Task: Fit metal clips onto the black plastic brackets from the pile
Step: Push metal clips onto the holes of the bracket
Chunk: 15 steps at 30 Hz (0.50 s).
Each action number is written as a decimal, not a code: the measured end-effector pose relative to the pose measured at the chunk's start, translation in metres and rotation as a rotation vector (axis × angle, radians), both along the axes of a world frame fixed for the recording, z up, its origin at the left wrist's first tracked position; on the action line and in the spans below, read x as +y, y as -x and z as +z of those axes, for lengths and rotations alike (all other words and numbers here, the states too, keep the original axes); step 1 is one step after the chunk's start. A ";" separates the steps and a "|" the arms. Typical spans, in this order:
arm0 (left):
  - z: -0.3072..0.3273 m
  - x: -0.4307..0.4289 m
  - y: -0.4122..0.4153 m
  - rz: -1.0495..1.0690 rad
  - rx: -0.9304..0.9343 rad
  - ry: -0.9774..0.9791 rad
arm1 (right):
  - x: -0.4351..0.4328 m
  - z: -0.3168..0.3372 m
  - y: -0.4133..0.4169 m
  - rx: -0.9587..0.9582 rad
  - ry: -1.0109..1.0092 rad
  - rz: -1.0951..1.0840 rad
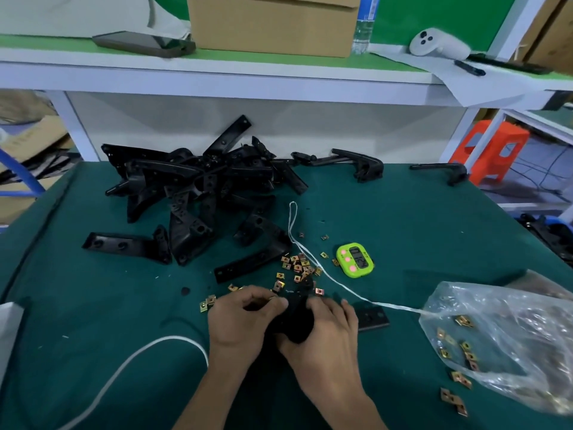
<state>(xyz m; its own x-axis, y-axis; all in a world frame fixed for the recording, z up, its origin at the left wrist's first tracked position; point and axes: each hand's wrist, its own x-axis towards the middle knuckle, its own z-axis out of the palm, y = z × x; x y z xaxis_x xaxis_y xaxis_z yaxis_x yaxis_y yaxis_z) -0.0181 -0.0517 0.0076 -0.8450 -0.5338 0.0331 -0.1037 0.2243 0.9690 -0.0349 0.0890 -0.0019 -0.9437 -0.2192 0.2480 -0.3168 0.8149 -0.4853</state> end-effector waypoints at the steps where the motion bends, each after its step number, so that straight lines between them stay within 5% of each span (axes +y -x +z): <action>1: 0.001 -0.001 -0.001 0.001 0.013 -0.013 | 0.000 0.001 0.003 0.009 0.029 -0.004; 10: 0.000 -0.005 0.000 -0.030 0.102 -0.424 | 0.001 -0.001 0.022 0.047 0.111 0.172; 15: -0.003 -0.009 0.000 -0.078 0.055 -0.449 | 0.002 -0.001 0.020 0.075 0.151 0.204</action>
